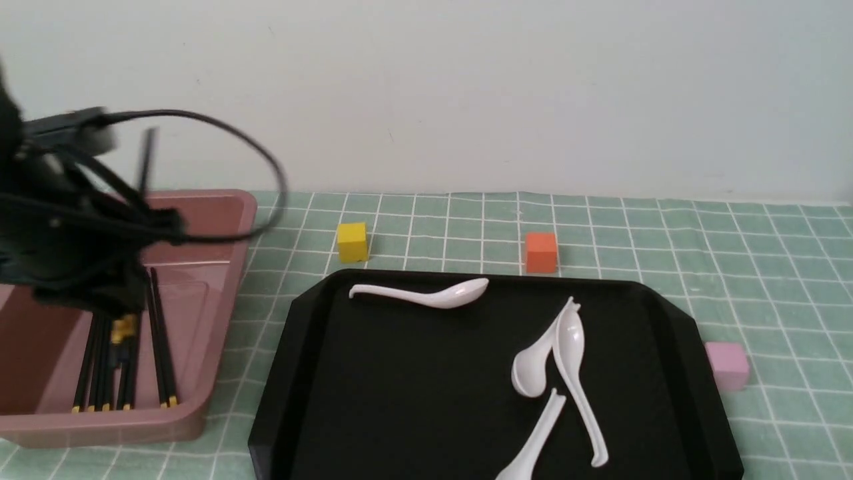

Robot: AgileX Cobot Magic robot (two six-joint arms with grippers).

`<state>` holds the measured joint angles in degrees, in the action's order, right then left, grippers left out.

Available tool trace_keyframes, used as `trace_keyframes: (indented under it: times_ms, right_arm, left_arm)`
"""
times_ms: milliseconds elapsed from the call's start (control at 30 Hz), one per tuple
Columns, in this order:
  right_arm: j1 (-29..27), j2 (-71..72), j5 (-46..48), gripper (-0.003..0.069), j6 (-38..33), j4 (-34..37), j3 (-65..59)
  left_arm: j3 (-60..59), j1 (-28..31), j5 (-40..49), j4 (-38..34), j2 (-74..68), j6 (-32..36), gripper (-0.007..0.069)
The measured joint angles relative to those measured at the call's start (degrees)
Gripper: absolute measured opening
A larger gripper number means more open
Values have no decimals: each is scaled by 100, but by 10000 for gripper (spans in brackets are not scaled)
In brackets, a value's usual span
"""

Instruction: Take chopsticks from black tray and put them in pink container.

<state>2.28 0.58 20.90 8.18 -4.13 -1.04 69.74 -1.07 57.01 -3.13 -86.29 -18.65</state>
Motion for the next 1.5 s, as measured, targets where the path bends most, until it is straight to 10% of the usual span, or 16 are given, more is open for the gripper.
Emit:
trace_keyframes:
  times_ms: [333, 733, 1100, 1500]
  right_arm:
    - [0, 0, 0, 240, 0, 0, 0]
    - [0, 0, 2, 240, 0, 0, 0]
    - [0, 0, 2, 240, 0, 0, 0]
    - [0, 0, 2, 240, 0, 0, 0]
  left_arm:
    - [0, 746, -937, -48, -1546, 197, 143]
    - [137, 746, -423, -156, -1399, 261, 393]
    - [57, 746, 377, -253, 543, 737, -13]
    - [-2546, 746, -511, -2206, 4021, 2156, -13]
